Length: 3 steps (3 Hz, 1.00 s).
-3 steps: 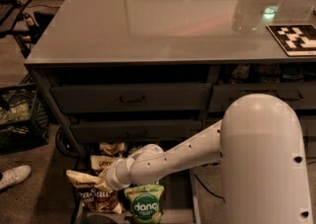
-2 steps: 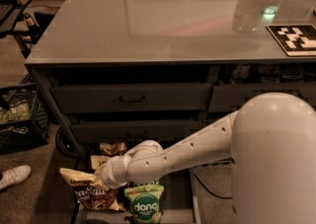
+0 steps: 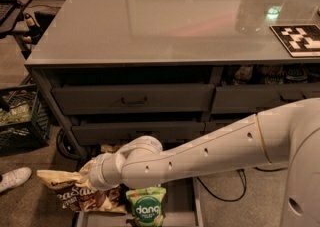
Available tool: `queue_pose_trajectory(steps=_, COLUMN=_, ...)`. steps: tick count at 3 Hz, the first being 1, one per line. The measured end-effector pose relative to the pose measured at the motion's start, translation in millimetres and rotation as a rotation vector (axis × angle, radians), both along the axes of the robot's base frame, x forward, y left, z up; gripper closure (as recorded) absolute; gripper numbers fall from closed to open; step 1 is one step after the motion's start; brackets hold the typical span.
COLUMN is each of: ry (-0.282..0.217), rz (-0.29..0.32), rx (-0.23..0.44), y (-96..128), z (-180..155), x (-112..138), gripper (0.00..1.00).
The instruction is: Pick brown chip bag from bottom drawer and place on counter
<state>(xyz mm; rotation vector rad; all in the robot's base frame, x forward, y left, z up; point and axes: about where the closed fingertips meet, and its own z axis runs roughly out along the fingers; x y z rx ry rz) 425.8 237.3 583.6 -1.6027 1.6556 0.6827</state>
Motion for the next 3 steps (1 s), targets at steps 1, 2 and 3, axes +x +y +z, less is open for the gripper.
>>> queue_pose_trajectory(steps=1, ry=0.000, rz=0.000, rx=0.000, y=0.0, z=0.0, x=0.0, gripper=1.00)
queue_pose_trajectory(steps=2, ry=-0.036, rz=0.004, rx=0.012, y=6.0, z=22.1, x=2.4, gripper=1.00)
queue_pose_trajectory(steps=3, ry=-0.101, rz=0.008, rx=0.023, y=10.5, z=57.2, x=4.3, gripper=1.00)
